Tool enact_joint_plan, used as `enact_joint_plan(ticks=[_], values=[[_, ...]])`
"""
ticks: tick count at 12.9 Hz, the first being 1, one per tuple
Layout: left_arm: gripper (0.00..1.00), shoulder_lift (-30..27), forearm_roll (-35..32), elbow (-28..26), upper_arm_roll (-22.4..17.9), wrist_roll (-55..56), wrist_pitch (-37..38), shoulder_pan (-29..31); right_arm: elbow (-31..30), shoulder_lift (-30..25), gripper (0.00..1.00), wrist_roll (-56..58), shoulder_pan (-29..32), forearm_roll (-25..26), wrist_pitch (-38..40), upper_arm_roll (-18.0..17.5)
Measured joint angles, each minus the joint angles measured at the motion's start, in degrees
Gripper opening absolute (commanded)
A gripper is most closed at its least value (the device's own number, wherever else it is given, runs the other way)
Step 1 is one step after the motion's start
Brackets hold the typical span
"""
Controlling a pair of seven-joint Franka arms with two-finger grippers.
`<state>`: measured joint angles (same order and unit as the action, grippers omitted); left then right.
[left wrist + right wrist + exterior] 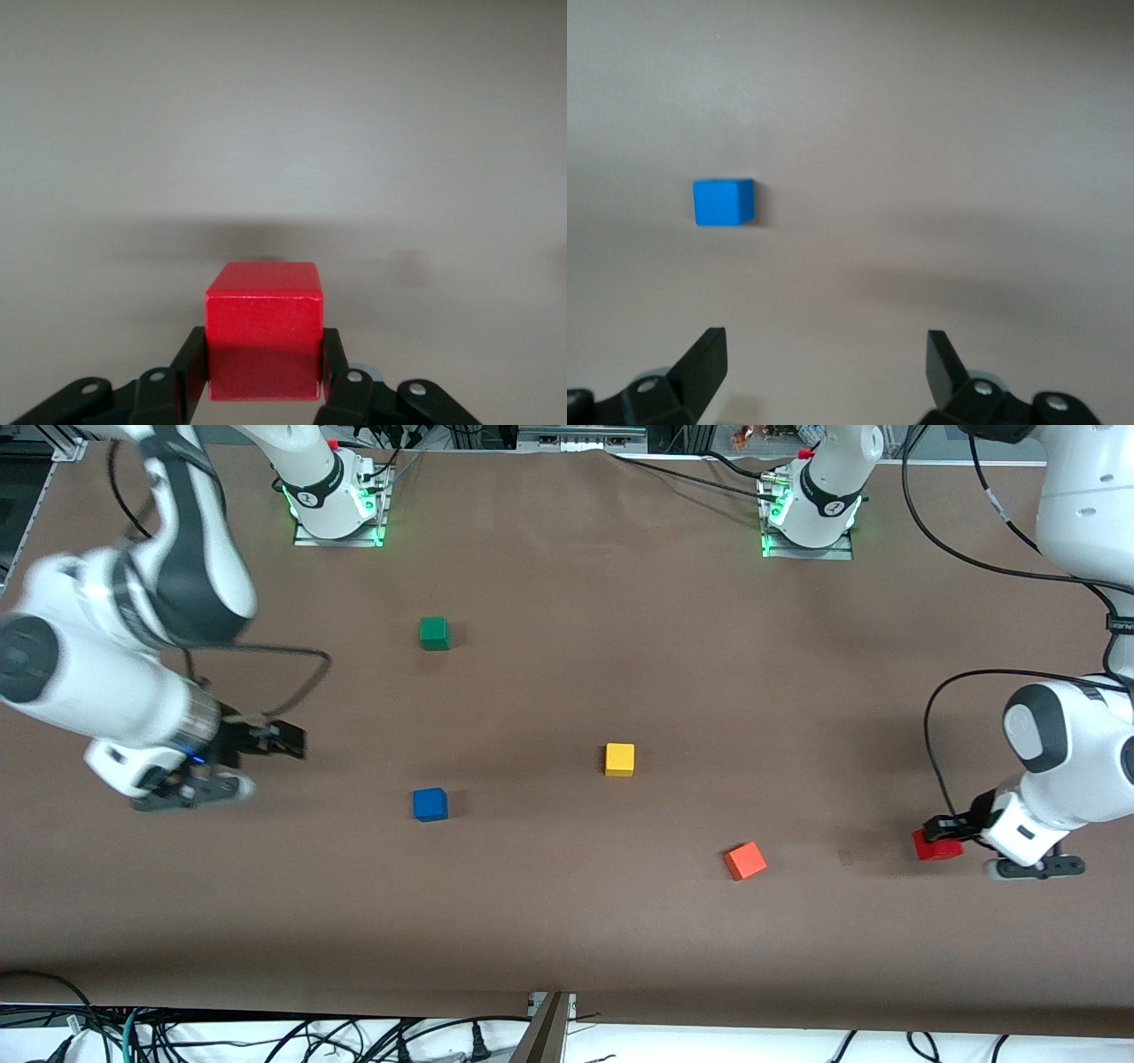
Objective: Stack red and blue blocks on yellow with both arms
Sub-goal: 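Carry the red cube toward the yellow cube while the right gripper grasps blue, then place the red cube on the yellow cube with the left gripper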
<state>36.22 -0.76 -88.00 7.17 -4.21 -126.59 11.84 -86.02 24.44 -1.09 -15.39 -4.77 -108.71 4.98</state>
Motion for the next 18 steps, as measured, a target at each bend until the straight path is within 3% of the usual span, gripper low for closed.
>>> enact_joint_plan(ticks=[4,8,12,15,18], values=[[0.07,-1.20,0.02,4.56,0.62,2.96,8.74,-11.20,0.15,8.26,0.99,-3.02,-4.19,-3.14,-11.04,-0.10],[0.07,-0.91,0.06,4.68,0.72,17.01,9.55,-22.82,0.16,14.71,0.99,-6.81,-7.37,-5.30,-17.63,-0.19],[0.07,0.49,0.06,4.64,0.57,26.59,9.57,-32.34,-0.55,17.58,0.98,-7.94,-9.13,-5.39,-23.72,-0.20],[0.06,1.78,0.06,4.62,0.50,27.28,9.54,-36.53,-2.26,18.70,0.85,-7.92,-9.25,-5.39,-26.70,-0.19],[0.06,2.99,0.06,4.62,0.46,30.36,8.48,-39.40,-3.04,18.86,0.63,-7.93,-9.31,-5.40,-27.35,-0.19]])
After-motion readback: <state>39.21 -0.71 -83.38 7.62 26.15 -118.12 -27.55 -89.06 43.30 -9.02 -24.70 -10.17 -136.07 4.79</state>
